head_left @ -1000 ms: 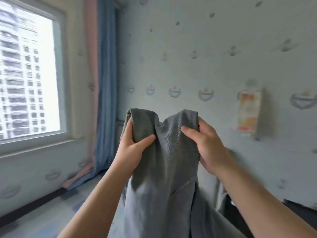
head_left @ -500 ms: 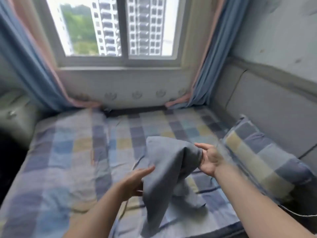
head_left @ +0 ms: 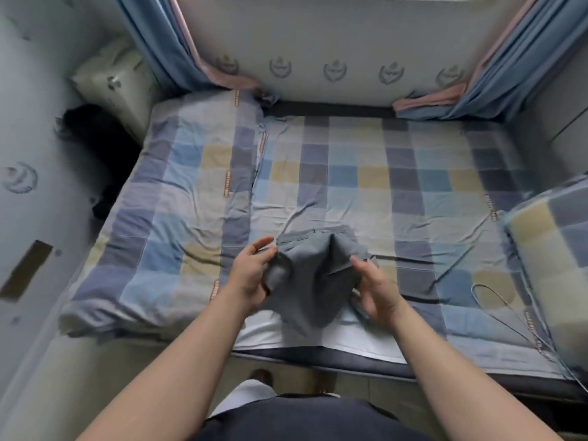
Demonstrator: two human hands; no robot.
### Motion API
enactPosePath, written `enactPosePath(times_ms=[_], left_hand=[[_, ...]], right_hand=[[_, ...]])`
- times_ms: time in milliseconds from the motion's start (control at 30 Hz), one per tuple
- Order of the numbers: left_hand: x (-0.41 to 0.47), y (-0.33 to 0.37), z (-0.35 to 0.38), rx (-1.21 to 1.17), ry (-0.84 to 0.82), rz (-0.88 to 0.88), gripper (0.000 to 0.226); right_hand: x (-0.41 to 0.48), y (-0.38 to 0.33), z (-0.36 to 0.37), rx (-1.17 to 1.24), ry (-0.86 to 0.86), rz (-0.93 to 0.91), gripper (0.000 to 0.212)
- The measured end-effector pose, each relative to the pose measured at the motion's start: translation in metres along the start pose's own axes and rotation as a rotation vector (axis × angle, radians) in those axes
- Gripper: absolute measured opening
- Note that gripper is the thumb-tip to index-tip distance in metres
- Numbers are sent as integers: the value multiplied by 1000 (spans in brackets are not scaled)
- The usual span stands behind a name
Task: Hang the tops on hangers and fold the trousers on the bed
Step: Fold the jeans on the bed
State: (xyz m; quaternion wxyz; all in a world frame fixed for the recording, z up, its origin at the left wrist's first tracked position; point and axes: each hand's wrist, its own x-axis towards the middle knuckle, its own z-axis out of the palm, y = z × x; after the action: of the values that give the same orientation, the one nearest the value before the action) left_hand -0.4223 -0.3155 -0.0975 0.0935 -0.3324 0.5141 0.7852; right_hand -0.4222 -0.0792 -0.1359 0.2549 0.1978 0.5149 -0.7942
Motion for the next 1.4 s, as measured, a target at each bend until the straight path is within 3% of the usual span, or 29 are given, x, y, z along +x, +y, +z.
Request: enactPosePath(times_ms=[67,167,300,367,467,567,667,733,867,967,1033,1100,1167,1200,1333,1400], left_hand=[[-5,4,17,-60,-20,-20,21],[-16,14,38,-112,-66,-42,21],[-15,31,46,-110,-25,48,22],[-9,40,38,91,19,175,30],[-4,44,20,647,0,388,58],[-3,23,15,1105,-272,452,89],[-12,-7,27,1111,-561,473,111],[-15,-19,35,856,-585,510,95],[-2,-9,39,635,-317,553,23],[8,12,39,497,-205,476,28],[13,21,34,515,-145,441,27],[15,27,28,544,-166,443,18],[11,37,28,530,-249,455,21],[9,43,28,523,-292,454,25],[10,75,18,532,-322,460,14],[15,89,11,552,-256,476,16]], right_hand=[[-6,14,-4,-126,-16,78,51],[-10,35,-3,-251,-75,173,36],[2,41,5,-317,4,139,19],[6,23,9,-342,107,42,11],[8,-11,14,-436,276,-169,37],[-4,-35,37,-499,249,-240,39],[-23,-49,69,-471,177,-240,25],[-35,-61,81,-448,126,-254,17],[-55,-87,90,-379,-72,-275,17],[-57,-95,85,-483,-93,-311,31],[-53,-94,81,-653,-45,-356,56],[-48,-87,86,-754,-54,-360,89],[-37,-74,99,-809,-119,-322,103],[-30,-66,104,-802,-140,-307,95],[-3,-51,105,-871,-84,-279,21],[6,-49,101,-938,-79,-283,6]])
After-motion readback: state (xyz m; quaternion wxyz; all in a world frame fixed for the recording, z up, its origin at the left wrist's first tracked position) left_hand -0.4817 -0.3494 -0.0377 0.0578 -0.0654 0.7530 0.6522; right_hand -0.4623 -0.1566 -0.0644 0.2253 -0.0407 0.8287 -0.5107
